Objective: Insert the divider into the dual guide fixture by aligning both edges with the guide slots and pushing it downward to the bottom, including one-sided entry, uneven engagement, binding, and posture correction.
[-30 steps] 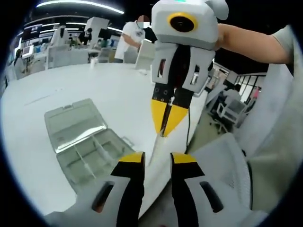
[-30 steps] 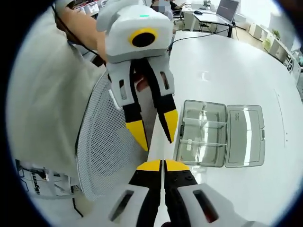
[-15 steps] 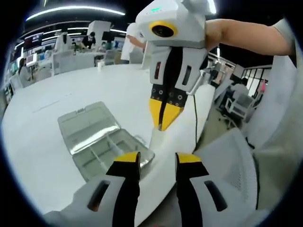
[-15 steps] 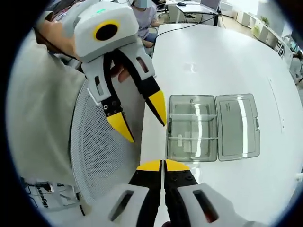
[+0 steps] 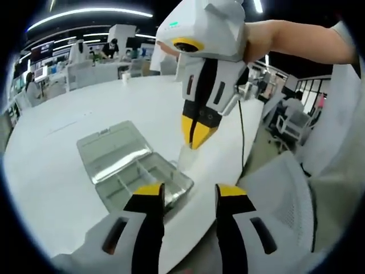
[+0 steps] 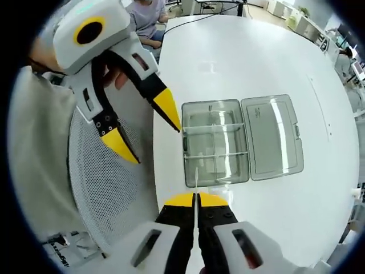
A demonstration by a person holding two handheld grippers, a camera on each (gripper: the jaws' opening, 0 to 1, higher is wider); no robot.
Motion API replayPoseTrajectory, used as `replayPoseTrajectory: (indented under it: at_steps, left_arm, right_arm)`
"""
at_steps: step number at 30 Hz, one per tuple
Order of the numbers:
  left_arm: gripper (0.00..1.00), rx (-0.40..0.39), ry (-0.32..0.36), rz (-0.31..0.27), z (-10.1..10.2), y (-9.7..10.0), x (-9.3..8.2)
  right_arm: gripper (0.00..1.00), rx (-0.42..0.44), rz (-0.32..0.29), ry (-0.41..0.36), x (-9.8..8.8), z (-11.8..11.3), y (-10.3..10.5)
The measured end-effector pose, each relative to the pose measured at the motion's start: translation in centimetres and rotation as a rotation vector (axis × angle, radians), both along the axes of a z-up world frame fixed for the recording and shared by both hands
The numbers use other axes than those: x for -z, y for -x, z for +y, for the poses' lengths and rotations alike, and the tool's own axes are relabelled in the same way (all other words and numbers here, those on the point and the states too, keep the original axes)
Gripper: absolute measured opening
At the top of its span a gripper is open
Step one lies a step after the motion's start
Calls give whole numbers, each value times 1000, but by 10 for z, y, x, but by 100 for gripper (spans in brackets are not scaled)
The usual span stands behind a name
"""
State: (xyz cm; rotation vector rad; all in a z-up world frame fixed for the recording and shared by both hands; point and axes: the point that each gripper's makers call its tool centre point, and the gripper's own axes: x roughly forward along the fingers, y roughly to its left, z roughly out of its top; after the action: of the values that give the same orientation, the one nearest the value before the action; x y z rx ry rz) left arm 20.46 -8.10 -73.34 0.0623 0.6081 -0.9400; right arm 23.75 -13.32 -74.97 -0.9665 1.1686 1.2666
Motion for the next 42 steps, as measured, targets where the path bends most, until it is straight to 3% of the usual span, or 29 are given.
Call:
replayPoseTrajectory:
  at_steps: [6, 11, 32, 33, 34, 35, 36, 37, 38, 39, 42]
  left_arm:
    - [37, -8, -10, 7, 3, 0, 2]
    - [40, -18, -13, 6, 6, -1, 2]
    - [40, -39, -21, 8, 17, 4, 2]
    - [40, -39, -22, 7, 17, 4, 2]
    - [40, -39, -22, 7, 18, 4, 1]
    - [40, -41, -21, 7, 18, 4, 1]
    - [40, -41, -22, 7, 18, 5, 1]
    - [41, -40, -23, 8, 18, 5, 1]
    - [41, -41, -23, 8, 19, 5, 1]
    - [41, -41, -22, 7, 19, 5, 0]
    - [40, -42, -23, 6, 20, 4, 0]
  right_arm:
    - [0, 35, -10, 23, -1, -1, -7]
    - [0, 13, -17, 32, -5, 8, -5]
    - [0, 24, -22, 86, -9, 10, -8]
    - [0, 18, -26, 90, -10, 11, -8]
    - [0, -26, -70, 148, -13, 3, -15]
    - [0, -51, -101, 149, -15, 5, -20]
    - [0, -21, -72, 123, -18, 10, -17]
    - [0, 59, 19, 32, -24, 27, -7]
    - [0, 10, -59, 91, -27, 20, -23]
    - [0, -22, -89, 113, -29, 17, -29]
    - [0, 4, -54, 89, -29, 25, -28]
